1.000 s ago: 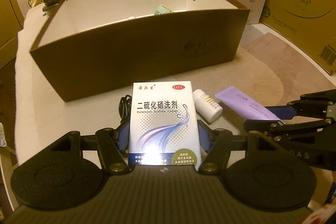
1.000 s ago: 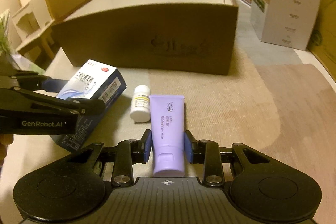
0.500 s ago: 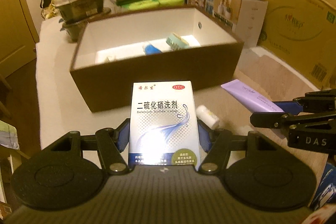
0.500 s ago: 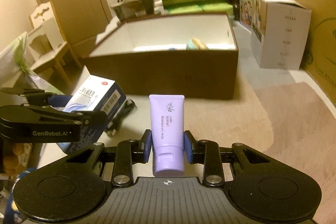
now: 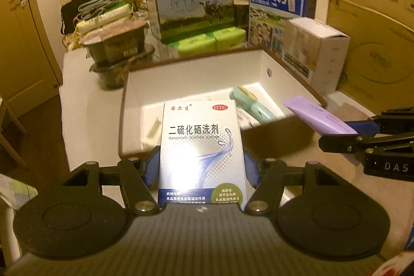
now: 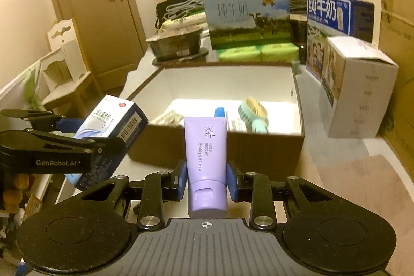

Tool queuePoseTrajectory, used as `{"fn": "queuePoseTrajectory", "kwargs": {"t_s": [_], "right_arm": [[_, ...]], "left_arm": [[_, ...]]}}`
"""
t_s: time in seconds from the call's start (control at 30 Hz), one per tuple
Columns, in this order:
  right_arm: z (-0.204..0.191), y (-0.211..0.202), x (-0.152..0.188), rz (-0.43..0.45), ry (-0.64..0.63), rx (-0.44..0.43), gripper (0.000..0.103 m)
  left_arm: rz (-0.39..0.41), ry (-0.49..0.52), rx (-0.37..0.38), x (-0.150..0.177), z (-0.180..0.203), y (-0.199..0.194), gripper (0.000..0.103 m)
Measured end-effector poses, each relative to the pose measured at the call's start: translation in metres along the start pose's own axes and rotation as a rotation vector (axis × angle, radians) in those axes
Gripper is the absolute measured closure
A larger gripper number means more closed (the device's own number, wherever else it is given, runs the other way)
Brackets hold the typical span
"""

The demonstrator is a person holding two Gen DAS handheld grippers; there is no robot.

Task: Organize rigid objects
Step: 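Lift and carry the medicine box and purple tube toward the brown box with both grippers, then lower into the box and open the left gripper while the right gripper releases the purple tube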

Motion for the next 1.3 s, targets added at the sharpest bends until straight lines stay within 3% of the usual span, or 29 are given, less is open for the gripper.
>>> {"fn": "queuePoseTrajectory", "kwargs": {"t_s": [0.4, 0.83, 1.3], "right_arm": [[0.033, 0.045, -0.057, 0.031, 0.005, 0.02, 0.071], [0.053, 0.105, -0.084, -0.005, 0.036, 0.009, 0.071], [0.07, 0.164, -0.083, -0.07, 0.153, -0.036, 0.071]], "left_arm": [[-0.001, 0.0, -0.018, -0.064, -0.01, 0.049, 0.041], [-0.054, -0.001, -0.023, -0.084, -0.011, 0.107, 0.041], [-0.138, -0.009, -0.052, -0.091, -0.021, 0.171, 0.04]]}}
Point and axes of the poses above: each gripper's, at about its wrist camera, not at the fingertips, and y roughly the way its jaws point, z to its right, x to its underside, the point moved 8 cm from there along y, roughly the way its jaws point, and after that the axes turned 12 degrees about -y, right-handed, at the moved point
